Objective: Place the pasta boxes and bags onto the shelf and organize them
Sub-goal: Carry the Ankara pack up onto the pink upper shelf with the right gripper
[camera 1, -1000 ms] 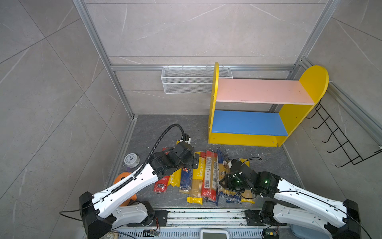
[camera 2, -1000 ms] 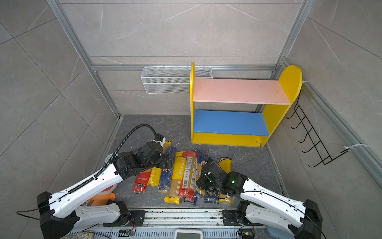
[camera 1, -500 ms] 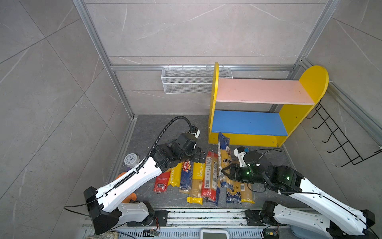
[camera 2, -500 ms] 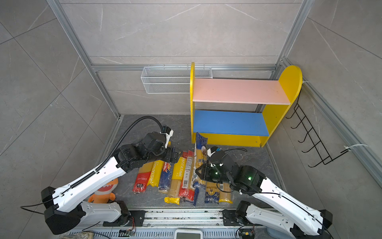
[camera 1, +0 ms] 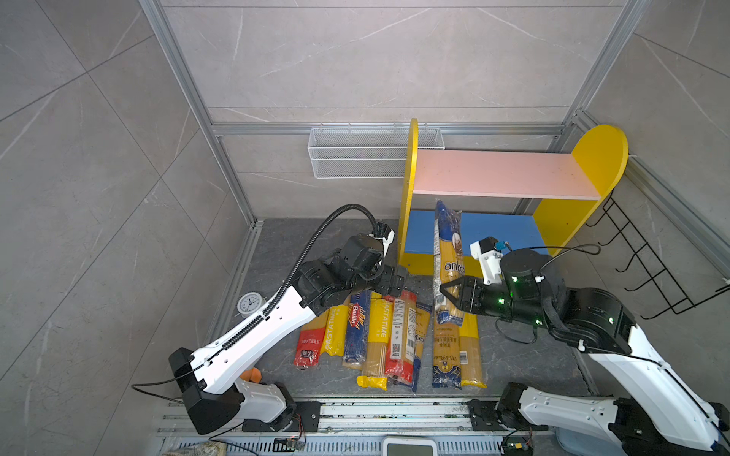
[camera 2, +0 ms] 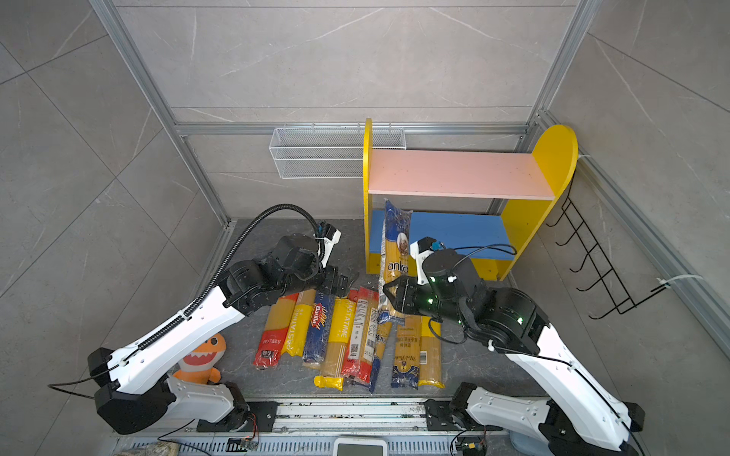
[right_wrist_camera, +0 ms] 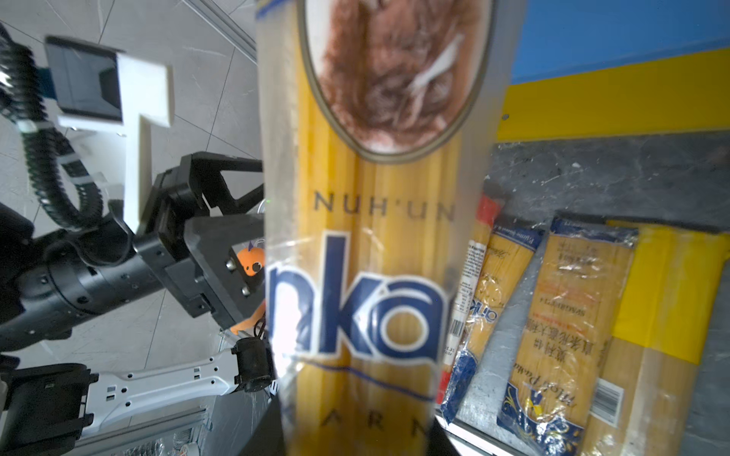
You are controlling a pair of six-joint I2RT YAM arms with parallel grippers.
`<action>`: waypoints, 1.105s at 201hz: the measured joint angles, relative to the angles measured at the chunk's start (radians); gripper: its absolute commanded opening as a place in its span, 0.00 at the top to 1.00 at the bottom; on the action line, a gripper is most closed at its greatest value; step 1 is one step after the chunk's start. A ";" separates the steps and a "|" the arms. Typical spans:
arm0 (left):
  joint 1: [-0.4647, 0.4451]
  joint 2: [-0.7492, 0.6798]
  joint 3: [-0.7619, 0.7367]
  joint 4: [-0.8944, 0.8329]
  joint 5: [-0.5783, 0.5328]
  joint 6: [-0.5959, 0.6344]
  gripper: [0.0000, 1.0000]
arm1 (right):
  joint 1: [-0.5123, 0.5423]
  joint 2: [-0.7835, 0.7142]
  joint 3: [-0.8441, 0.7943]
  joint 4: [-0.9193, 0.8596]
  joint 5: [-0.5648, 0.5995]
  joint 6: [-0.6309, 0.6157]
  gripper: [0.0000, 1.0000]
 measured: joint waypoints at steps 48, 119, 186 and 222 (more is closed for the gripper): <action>0.026 0.031 0.035 0.000 0.037 0.023 0.00 | -0.184 0.201 0.318 -0.109 -0.058 -0.103 1.00; 0.058 0.039 0.061 0.003 0.063 0.052 0.00 | -0.487 0.603 0.850 -0.202 -0.290 -0.201 1.00; 0.116 0.039 0.072 -0.003 0.068 0.067 0.00 | -0.602 0.894 1.137 -0.195 -0.479 -0.204 1.00; 0.145 0.043 0.098 -0.005 0.074 0.068 0.00 | -0.608 0.939 1.158 -0.146 -0.534 -0.201 1.00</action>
